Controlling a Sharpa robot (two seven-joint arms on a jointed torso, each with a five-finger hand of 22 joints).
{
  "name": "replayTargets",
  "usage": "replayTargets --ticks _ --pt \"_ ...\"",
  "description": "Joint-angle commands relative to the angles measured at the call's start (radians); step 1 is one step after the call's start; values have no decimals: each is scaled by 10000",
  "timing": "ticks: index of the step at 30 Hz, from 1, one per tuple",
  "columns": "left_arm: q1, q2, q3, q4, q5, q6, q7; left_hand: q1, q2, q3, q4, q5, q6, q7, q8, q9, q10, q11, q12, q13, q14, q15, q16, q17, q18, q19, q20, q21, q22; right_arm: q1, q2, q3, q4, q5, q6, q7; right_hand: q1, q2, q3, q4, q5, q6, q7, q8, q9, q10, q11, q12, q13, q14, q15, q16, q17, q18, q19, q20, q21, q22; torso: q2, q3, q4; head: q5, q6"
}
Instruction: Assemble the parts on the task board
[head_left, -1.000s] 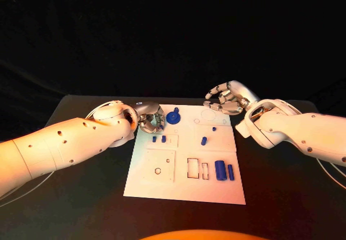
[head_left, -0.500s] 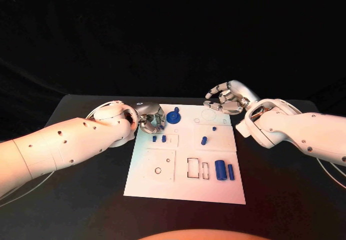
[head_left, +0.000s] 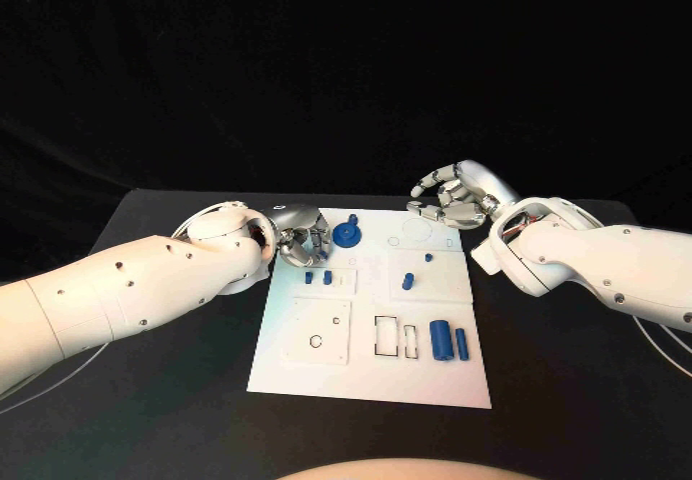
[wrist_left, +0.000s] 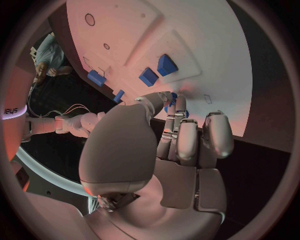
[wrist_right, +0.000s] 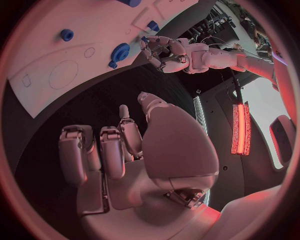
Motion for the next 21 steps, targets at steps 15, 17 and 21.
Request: replayTargets --ticks 15,17,21 --pt "-6 60 -55 -19 105 353 78 -218 -192 -29 -18 -59 -421 135 -411 -155 -267 211 -398 -100 -73 166 13 -161 -77 -42 106 -79 -117 -6 14 -1 -11 -94 93 63 -112 27 91 14 40 -28 -21 44 -19 -82 2 -44 320 891 -80 -42 2095 94 484 -94 -73 2030 0 -4 -6 -11 -19" --pt "-6 58 -56 -18 106 350 82 -220 -195 -30 -18 -59 -421 135 -413 -156 -271 213 -403 -101 -73 168 14 -159 -79 -38 108 -74 -110 -6 14 -1 -12 -94 93 63 -112 27 91 14 40 -28 -21 44 -19 -82 2 -44 320 891 -80 -42 2095 94 484 -94 -73 2030 3 -1 -2 -12 -33" --pt "-6 52 -58 -21 106 296 103 -241 -221 -33 -14 -59 -433 142 -445 -166 -309 227 -454 -111 -87 183 9 -188 -72 -60 122 -96 -139 -6 14 -1 -15 -94 88 62 -112 27 91 14 40 -28 -21 44 -19 -82 2 -44 320 891 -80 -42 2095 94 484 -94 -73 2030 -1 0 0 -13 -23"
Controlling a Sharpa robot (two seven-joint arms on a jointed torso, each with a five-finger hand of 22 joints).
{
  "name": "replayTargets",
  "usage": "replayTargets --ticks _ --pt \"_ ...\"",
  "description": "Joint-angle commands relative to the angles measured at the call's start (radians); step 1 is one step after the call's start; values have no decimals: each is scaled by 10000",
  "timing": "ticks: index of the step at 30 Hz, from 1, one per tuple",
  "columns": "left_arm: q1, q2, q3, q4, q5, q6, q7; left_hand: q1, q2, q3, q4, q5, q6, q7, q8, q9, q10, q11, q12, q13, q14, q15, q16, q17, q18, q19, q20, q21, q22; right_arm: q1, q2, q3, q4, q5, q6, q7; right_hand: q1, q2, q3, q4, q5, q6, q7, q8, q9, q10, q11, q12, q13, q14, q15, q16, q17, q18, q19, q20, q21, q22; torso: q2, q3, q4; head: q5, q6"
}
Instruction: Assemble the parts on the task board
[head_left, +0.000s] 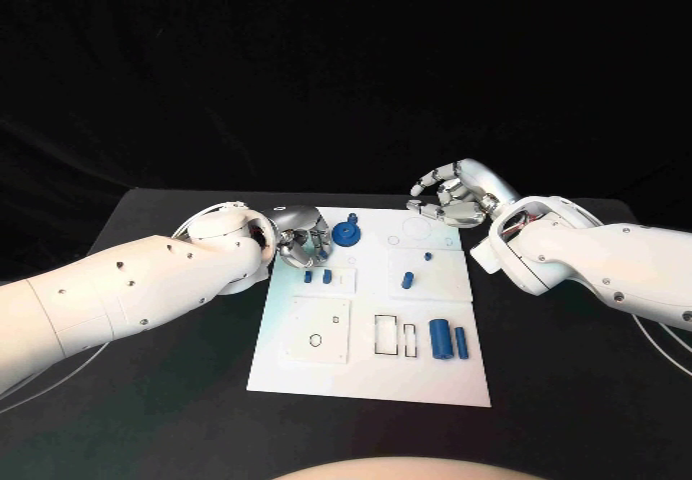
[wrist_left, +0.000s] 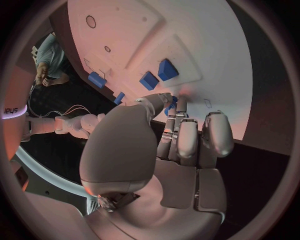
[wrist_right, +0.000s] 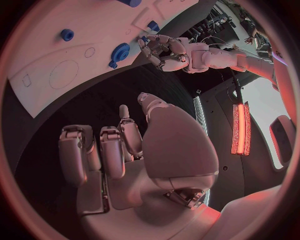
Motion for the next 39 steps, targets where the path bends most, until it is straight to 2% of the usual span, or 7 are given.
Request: replayTargets --ticks 1,15,30,33,35,36,39 --pt "-5 22 -4 17 66 119 114 -99 -88 -30 -13 -57 -113 25 -122 -38 -141 26 -120 -29 -16 107 2 -48 -66 -39 98 -71 -40 -6 9 1 -1 -94 86 59 -73 -12 60 -16 40 -28 -21 44 -9 -82 2 -44 321 891 -80 -42 2096 93 484 -94 -35 2023 -1 2 4 2 8" --pt "-5 -9 -2 -9 67 58 86 -236 -247 -14 35 -49 -574 116 -561 -215 -601 208 -578 -144 -136 259 -25 -271 -22 -181 235 -217 -225 -7 14 1 -19 -94 84 54 -78 -23 65 -18 38 -37 -19 42 -13 -106 3 -67 297 886 -80 -51 2075 102 464 -94 -68 2001 7 -1 1 2 -1" --pt "-6 -201 12 128 132 -170 143 -299 -292 -73 61 -54 -568 122 -593 -233 -698 248 -645 -160 -158 295 -29 -329 -15 -197 270 -239 -255 -12 -1 1 -62 -101 120 57 -76 -54 74 -29 35 -67 -14 33 -21 -263 7 -218 144 873 -78 -72 2030 139 375 -94 -206 1905 2 1 -9 22 10" --pt "-6 -345 32 207 323 -435 256 -383 -337 -199 93 -63 -690 100 -697 -281 -816 282 -708 -175 -186 331 -37 -398 9 -255 304 -307 -351 -13 -7 1 -123 -99 160 79 -47 -77 208 -31 22 -107 -5 49 -35 -1396 -12 -1482 -1086 722 -77 -315 1548 281 28 -103 -762 1529 1 -5 -5 20 23" --pt "-6 -491 85 253 625 -724 384 -416 -316 -348 119 -47 -801 142 -792 -326 -1043 331 -826 -222 -297 373 -132 -656 80 -456 342 -528 -658 -13 -20 1 -195 -195 262 83 117 -110 512 -57 -44 -178 -23 55 -47 -3631 -5 -4476 -3785 516 -102 -688 884 417 -301 -136 -1336 1148 -2 -5 -1 11 38" --pt "-6 -564 112 267 788 -862 445 -375 -270 -635 138 -30 -960 298 -921 -388 -1300 402 -936 -279 -576 440 -389 -1219 227 -881 398 -1016 -1298 -13 -30 0 -230 -283 333 75 184 -155 712 -36 -176 -242 33 20 -70 -3990 2 -5507 -4597 435 -110 -856 612 455 -410 -125 -1548 1011 -8 -4 6 1 46" --pt "2 -839 191 303 1417 -1254 661 -364 -150 -1278 333 -11 -1069 358 -1049 -457 -1521 448 -977 -324 -839 472 -622 -1785 336 -1186 446 -1467 -1850 -13 -67 0 -347 -634 649 24 284 -397 1275 -53 -445 -245 127 -105 -160 -3858 158 -7915 -6615 445 8 -955 500 453 -372 -43 -1633 977 -18 5 12 -18 74"
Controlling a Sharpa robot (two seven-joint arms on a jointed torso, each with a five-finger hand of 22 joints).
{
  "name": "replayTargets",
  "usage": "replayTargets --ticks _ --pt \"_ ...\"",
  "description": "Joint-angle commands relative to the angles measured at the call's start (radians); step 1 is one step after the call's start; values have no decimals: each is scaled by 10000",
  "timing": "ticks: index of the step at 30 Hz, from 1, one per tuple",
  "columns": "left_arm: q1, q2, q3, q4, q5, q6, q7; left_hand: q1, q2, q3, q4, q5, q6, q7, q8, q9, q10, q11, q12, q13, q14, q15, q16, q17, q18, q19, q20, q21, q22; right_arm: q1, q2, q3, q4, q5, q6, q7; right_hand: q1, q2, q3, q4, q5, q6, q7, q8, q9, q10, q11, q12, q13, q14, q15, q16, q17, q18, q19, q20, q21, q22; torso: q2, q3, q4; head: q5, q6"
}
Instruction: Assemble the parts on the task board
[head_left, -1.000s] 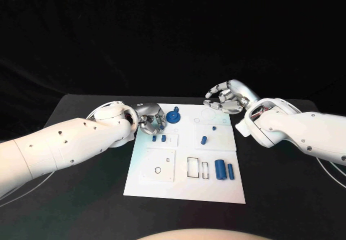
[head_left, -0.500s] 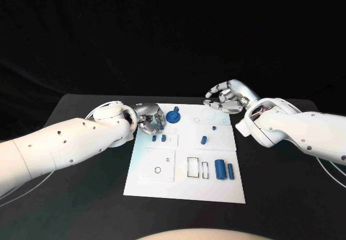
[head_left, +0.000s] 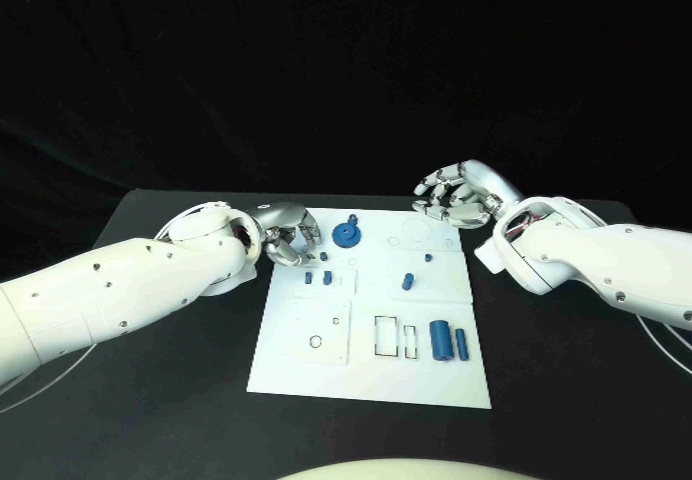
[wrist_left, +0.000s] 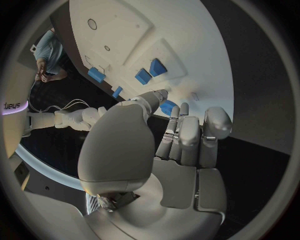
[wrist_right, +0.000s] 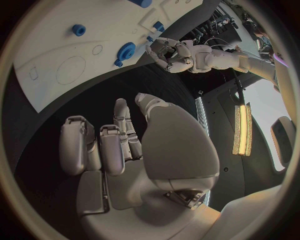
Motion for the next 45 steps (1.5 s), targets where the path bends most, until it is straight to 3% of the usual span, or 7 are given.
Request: replayTargets --ticks 1,6,11,14,20,25,45 --pt "21 -273 64 56 1287 -901 562 55 202 -653 178 4 -176 88 -126 -65 -336 81 -120 -79 -496 34 -458 -997 274 -545 41 -677 -853 -6 -48 0 -114 -716 711 -10 98 -259 287 -60 -104 -12 123 -96 -59 -347 121 -1574 -1223 470 77 -74 440 139 18 83 -63 965 -18 8 16 -37 44" --pt "79 -898 134 185 3413 -842 1151 1113 716 -2287 922 50 -39 186 -261 -217 -692 154 -7 -335 -2265 117 -2460 -4162 781 -2214 117 -3450 -3823 -6 -197 0 -218 -1931 1766 -281 410 -516 804 -439 -257 76 199 -412 -240 -30 295 -3468 -3057 417 211 -230 203 201 -79 214 -363 803 2 7 1 -152 144" --pt "104 -1460 151 422 6786 -1044 2118 1003 1081 -3414 1720 105 7 288 -349 -313 -908 391 212 -514 -4379 496 -4637 -5302 729 -3452 501 -5817 -5281 -7 -348 -1 -148 -3838 2601 -675 462 -644 875 -642 -728 205 51 -555 -354 437 168 -3826 -3578 354 144 -350 31 248 -180 181 -587 682 10 -10 -5 -342 183" --pt "103 -1689 150 576 8544 -1336 2591 511 1323 -4155 1773 124 97 299 -340 -344 -547 379 612 -514 -4649 541 -5281 -5714 749 -3353 678 -7031 -6186 -11 -421 -3 -57 -4913 2875 -955 482 -684 904 -696 -761 299 -9 -575 -385 712 109 -3852 -3700 402 89 -276 158 217 -101 134 -465 768 4 -16 9 -429 190" --pt "67 -2137 128 1096 11199 -1412 3575 670 1485 -4069 1749 86 710 173 -39 -326 680 143 1076 -383 -4494 472 -6422 -6225 762 -3729 1110 -9087 -7630 -90 -511 -11 183 -7050 3392 -1771 452 -854 930 -802 -589 699 -109 -530 -431 1061 27 -4041 -4003 521 30 -87 466 124 133 28 -84 1036 -5 -14 3 -541 216" --pt "11 -2431 94 1638 12125 -1399 4070 1237 1459 -3359 1744 118 1231 -63 222 -300 1597 -159 1250 -285 -3633 159 -6564 -6171 767 -2779 846 -9340 -7988 -180 -540 -14 428 -8222 3568 -2352 396 -937 1101 -845 -278 884 -52 -584 -513 1239 60 -4331 -4307 615 60 52 685 20 394 -5 359 1334 -1 -19 22 -644 225" --pt "-44 -2675 60 2223 13111 -1774 4525 1282 1232 -2891 1720 118 1138 43 267 -344 1473 -93 1083 -305 -3506 188 -6689 -6077 758 -2383 753 -9627 -8264 -421 -238 -23 769 -8811 3706 -2632 504 -653 1709 -1104 -639 1511 -136 -650 -668 1713 15 -5000 -4937 696 15 217 905 -134 761 0 1058 1817 18 -17 26 -653 202"
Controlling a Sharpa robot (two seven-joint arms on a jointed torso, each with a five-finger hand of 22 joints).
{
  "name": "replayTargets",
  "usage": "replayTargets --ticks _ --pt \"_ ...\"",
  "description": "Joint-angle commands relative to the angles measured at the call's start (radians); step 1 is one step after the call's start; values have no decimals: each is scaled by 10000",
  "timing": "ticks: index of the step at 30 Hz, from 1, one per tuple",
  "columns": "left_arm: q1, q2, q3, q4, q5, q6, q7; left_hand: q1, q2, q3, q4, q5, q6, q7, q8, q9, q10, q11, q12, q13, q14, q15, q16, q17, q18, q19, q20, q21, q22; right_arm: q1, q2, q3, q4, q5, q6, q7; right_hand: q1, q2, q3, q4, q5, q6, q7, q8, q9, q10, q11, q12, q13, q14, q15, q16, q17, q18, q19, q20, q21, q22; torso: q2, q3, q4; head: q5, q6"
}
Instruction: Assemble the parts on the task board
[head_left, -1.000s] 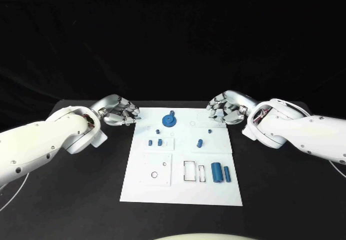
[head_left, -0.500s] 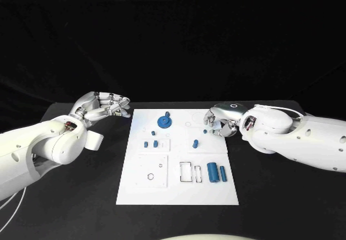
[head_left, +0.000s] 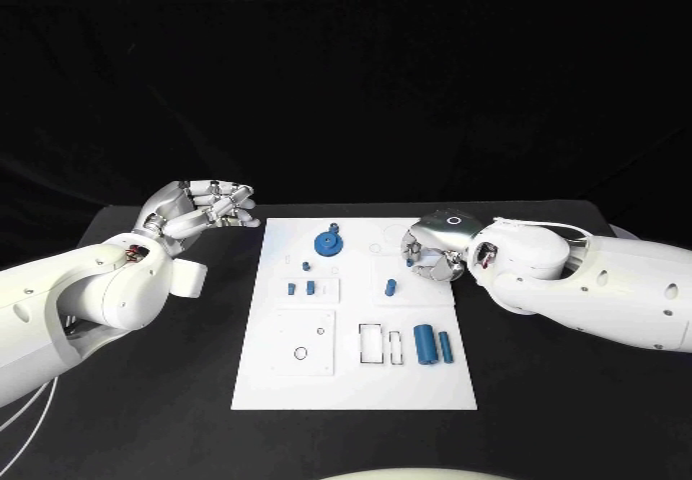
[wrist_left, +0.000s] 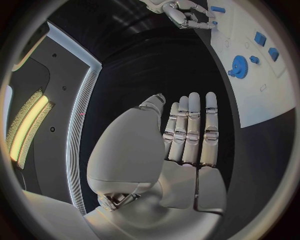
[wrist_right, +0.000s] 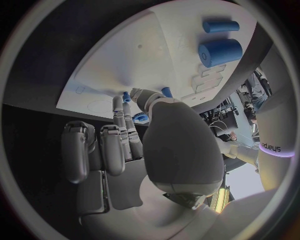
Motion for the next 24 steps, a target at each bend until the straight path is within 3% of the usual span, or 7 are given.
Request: replayTargets --ticks 1,10,24 --pt "-1 -11 5 46 388 -153 256 21 -132 88 4 27 4 58 39 -11 -48 30 -45 -13 56 16 -53 13 142 92 7 -51 -22 -37 43 -3 -23 -302 171 -146 77 85 171 -63 -40 121 -24 37 -11 151 -34 -54 -43 681 -87 68 924 -139 422 -37 95 1849 10 10 9 13 -22" --pt "0 -30 5 58 449 -275 155 63 -161 191 -4 29 -34 88 45 -18 -71 50 -63 -12 61 26 -74 31 140 146 -3 -102 -67 -101 215 -3 -166 -257 130 -158 168 365 594 -302 -32 307 -49 63 4 396 -81 -218 -163 693 -135 108 976 -175 495 -65 251 1957 5 15 4 41 -37" --pt "0 -65 5 77 572 -256 -24 93 -259 359 -1 16 -152 155 36 -41 -163 108 -110 -15 41 66 -127 60 132 217 -12 -213 -159 -188 382 -3 -379 -272 229 -260 51 288 631 -377 -92 289 -22 26 -2 428 -61 -321 -217 690 -126 110 970 -182 508 -55 281 1983 9 24 -10 41 -102"
